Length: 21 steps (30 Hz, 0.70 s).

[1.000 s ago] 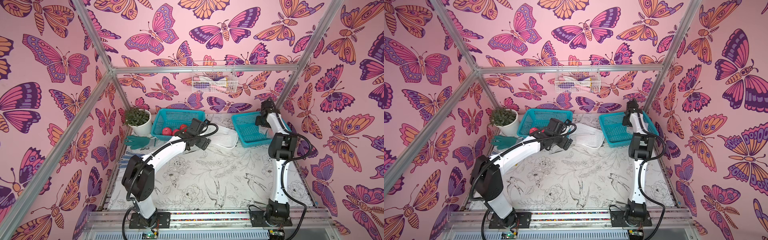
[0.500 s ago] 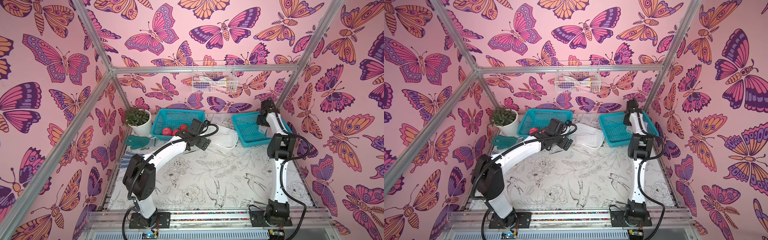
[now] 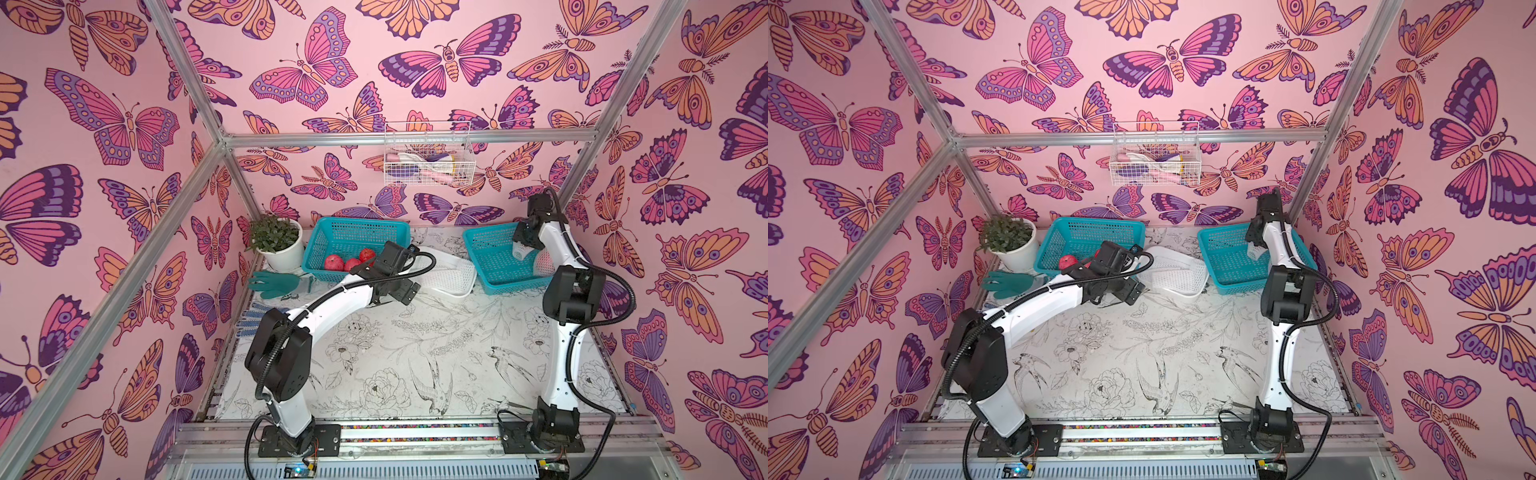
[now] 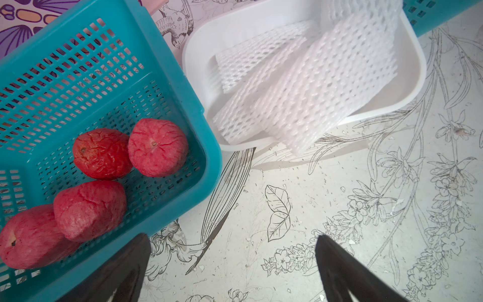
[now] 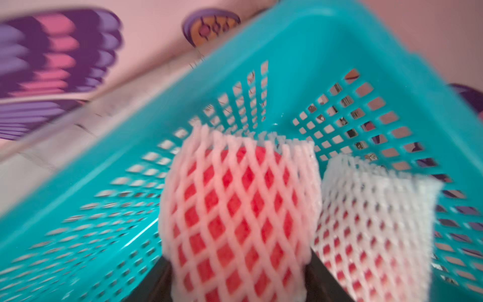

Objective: Remove foam nets from apples
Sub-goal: Adjust the apple in the basket.

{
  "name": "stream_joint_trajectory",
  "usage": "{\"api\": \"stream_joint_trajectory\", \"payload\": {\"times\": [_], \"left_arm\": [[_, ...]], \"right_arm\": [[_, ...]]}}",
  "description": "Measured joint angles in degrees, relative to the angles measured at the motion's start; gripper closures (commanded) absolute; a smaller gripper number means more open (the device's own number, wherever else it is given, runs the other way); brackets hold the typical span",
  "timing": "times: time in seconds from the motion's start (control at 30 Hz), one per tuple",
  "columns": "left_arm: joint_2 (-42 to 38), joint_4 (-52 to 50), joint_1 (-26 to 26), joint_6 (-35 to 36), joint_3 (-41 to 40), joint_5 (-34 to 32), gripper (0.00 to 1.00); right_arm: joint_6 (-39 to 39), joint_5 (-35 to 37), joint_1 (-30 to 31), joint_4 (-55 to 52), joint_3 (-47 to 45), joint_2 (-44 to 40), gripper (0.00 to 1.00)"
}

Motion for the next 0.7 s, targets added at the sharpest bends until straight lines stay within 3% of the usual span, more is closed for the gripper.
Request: {"api": "stream_joint_trajectory", "payload": {"times": [0.43,0.7], "left_arm": [[-2.69,1.51,-2.97,0.63,-0.74,0.63,0.0],[-2.97,1.68,-5.38,1.18,-0.74,1.57,0.0]], "right_arm": [[3.98,-5.73,0.94,2.8,-15.45,-10.43,0.52],[5.33,-8.07,1.84,2.64,-17.94,-12.28,0.46]]}}
